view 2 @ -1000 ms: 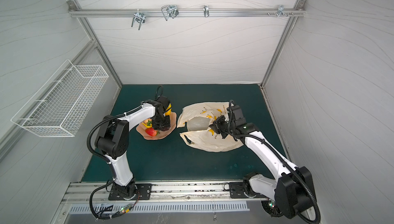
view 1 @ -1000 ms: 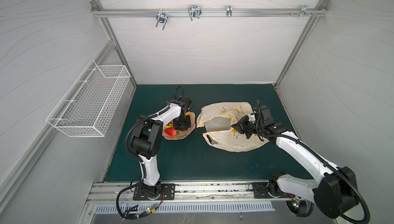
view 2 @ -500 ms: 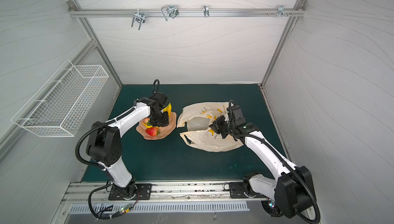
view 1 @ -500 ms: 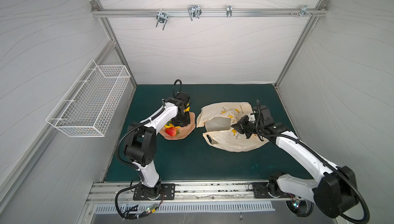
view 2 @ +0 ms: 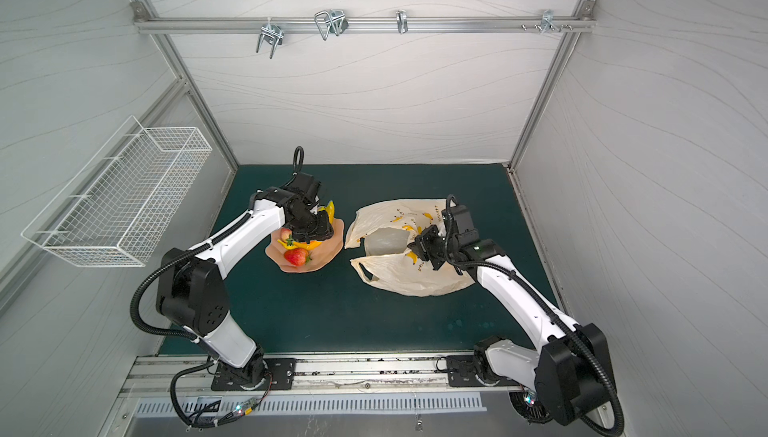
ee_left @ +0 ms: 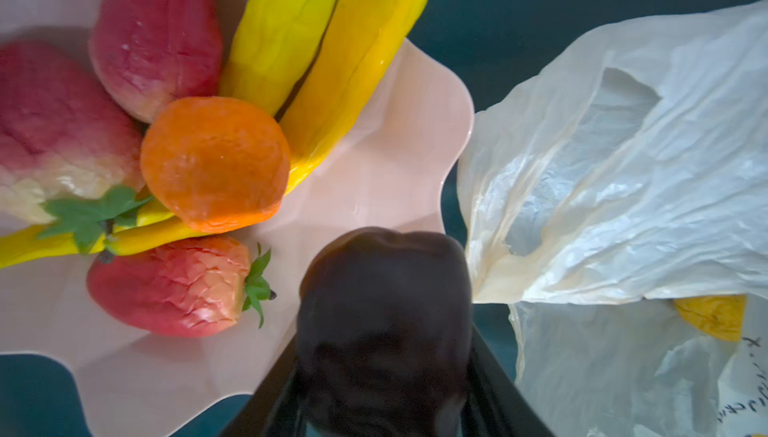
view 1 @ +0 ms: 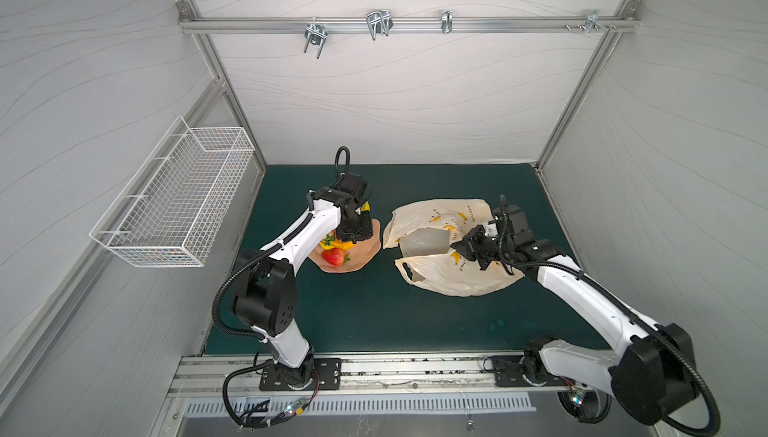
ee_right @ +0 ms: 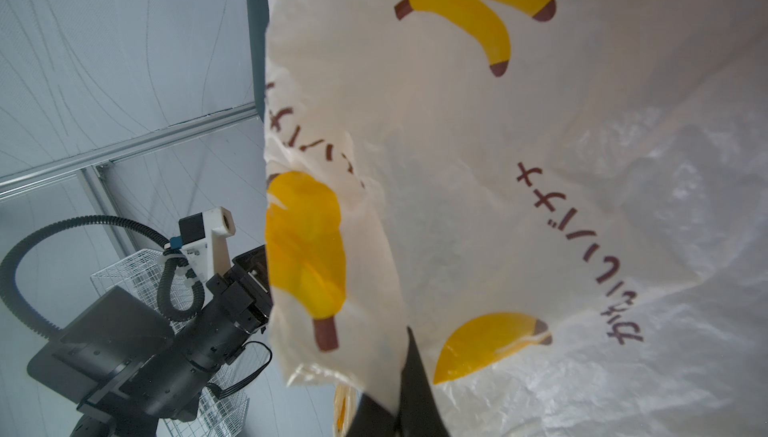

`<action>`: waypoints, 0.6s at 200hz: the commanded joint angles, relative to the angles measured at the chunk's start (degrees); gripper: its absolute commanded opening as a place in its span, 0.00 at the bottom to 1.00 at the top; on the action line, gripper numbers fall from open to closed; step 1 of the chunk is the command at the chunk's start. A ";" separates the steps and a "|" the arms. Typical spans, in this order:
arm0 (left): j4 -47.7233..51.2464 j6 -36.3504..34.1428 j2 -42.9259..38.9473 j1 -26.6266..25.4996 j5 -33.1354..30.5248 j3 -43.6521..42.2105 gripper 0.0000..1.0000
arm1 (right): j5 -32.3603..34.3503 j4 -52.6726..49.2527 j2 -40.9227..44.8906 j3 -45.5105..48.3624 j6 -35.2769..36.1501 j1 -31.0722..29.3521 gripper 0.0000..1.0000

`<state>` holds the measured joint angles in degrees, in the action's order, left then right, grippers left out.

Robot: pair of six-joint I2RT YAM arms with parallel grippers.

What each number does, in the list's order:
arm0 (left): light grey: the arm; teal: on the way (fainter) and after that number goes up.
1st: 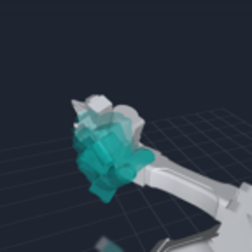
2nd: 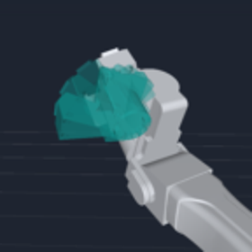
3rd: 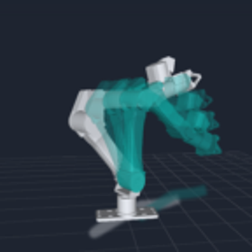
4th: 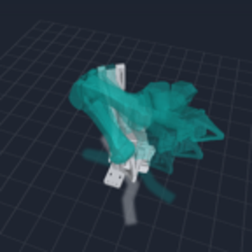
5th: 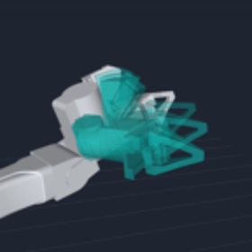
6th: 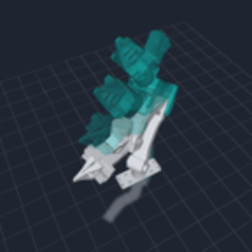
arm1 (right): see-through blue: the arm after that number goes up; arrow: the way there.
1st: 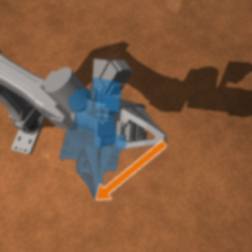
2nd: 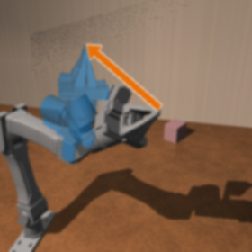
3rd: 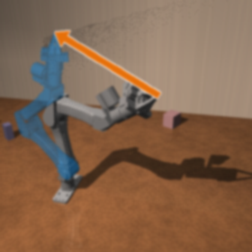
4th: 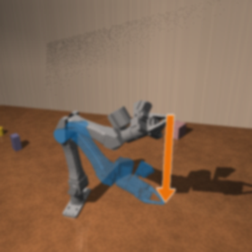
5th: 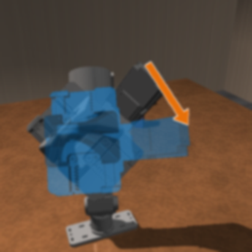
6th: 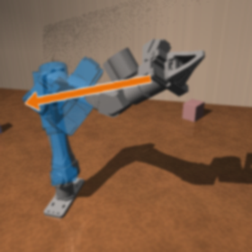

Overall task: Place the fruits into the plastic bag
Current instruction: 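Lift the dark brown fruit with the left gripper and carry it into the bag opening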

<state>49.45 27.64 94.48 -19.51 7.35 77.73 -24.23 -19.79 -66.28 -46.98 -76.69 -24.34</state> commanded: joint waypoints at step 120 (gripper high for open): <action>-21.20 5.14 -7.04 0.17 26.59 -11.33 0.25 | 0.15 1.30 -0.71 -1.71 -1.19 0.17 0.00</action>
<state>32.73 30.72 89.08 -19.51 30.94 66.89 -24.25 -19.51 -66.67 -47.00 -76.71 -24.34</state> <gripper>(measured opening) 0.491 0.048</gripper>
